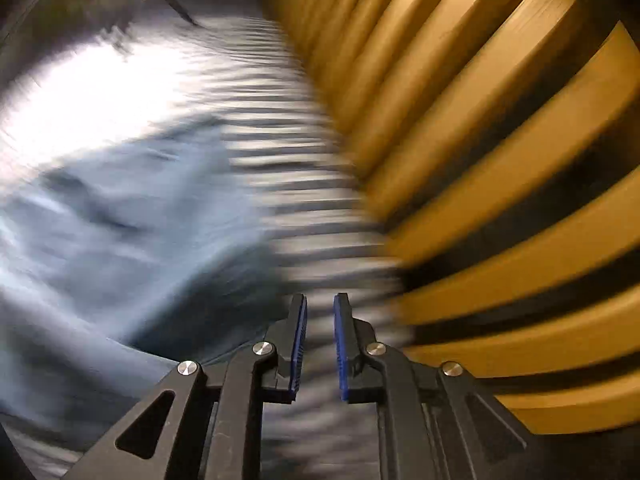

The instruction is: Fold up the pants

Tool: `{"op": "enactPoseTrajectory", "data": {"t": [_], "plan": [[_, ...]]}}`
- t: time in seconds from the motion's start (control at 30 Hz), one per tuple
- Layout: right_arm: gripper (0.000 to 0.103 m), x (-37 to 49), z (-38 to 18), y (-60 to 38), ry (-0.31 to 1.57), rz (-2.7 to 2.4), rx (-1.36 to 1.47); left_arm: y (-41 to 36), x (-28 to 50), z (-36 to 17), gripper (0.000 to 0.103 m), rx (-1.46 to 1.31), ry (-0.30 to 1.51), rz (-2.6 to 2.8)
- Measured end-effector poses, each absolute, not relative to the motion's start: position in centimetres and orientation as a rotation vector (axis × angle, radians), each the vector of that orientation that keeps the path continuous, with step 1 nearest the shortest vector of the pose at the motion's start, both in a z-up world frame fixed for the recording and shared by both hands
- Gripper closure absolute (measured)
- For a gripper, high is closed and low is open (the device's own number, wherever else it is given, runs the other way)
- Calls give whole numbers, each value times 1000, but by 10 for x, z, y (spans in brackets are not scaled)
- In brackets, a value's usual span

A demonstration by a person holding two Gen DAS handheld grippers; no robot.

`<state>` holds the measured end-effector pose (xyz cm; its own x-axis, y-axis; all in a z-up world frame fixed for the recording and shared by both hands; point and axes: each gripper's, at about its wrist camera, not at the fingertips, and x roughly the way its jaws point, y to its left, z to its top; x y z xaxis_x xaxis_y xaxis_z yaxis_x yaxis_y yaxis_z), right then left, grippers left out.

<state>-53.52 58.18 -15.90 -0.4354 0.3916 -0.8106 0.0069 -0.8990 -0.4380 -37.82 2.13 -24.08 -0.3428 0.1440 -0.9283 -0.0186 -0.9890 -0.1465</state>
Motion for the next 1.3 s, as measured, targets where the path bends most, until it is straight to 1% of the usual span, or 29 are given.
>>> {"op": "enactPoseTrajectory", "data": {"t": [0.03,0.07,0.1,0.23,0.33,0.43,0.47,0.5,0.53,0.57,0.6,0.67,0.7,0.77,0.87,0.93,1.0,1.03,1.07,1.17,1.23,1.3], "plan": [[78,-532,-156,583,-616,2414,-1492,21,-377,-241,65,-1736,-168,2491],[62,-527,-153,589,-556,2470,-1534,21,-377,-241,64,-1732,-172,2491],[55,-522,-150,597,-466,2503,-1564,21,-376,-241,64,-1730,-175,2491],[55,-502,-154,618,-187,2615,-1616,21,-374,-238,63,-1716,-198,2478],[50,-491,-176,628,-8,2641,-1730,21,-370,-236,63,-1711,-197,2475],[49,-485,-204,631,221,2613,-1878,20,-367,-236,63,-1712,-203,2473],[47,-485,-208,630,266,2608,-1888,20,-367,-236,63,-1712,-207,2472],[47,-479,-204,625,271,2633,-1844,20,-367,-235,63,-1713,-214,2468],[51,-478,-204,620,295,2646,-1870,20,-367,-235,63,-1715,-228,2460],[75,-477,-203,612,345,2674,-1928,19,-367,-234,63,-1714,-244,2449],[88,-476,-199,603,326,2682,-1947,18,-367,-232,63,-1709,-262,2441],[97,-471,-182,580,96,2690,-1878,17,-367,-226,63,-1683,-292,2436],[103,-470,-172,572,51,2719,-1844,17,-366,-221,63,-1660,-304,2439],[103,-468,-136,555,25,2824,-1776,17,-364,-212,63,-1622,-325,2436],[103,-464,-80,531,-153,2943,-1560,19,-363,-200,63,-1573,-321,2433],[103,-471,-52,520,-193,2979,-1466,26,-366,-197,63,-1551,-273,2437],[103,-483,-41,515,-215,2983,-1447,32,-371,-196,61,-1545,-219,2452],[102,-487,-41,513,-225,2972,-1473,36,-373,-196,61,-1541,-203,2447],[98,-491,-47,509,-243,2965,-1551,40,-376,-197,59,-1536,-181,2439],[86,-481,-71,504,-276,2930,-1661,54,-383,-196,58,-1497,-19,2473],[85,-466,-92,497,-270,2939,-1764,61,-387,-201,58,-1501,50,2433],[84,-448,-117,475,-302,2958,-1869,65,-392,-212,58,-1542,102,2392]]}}
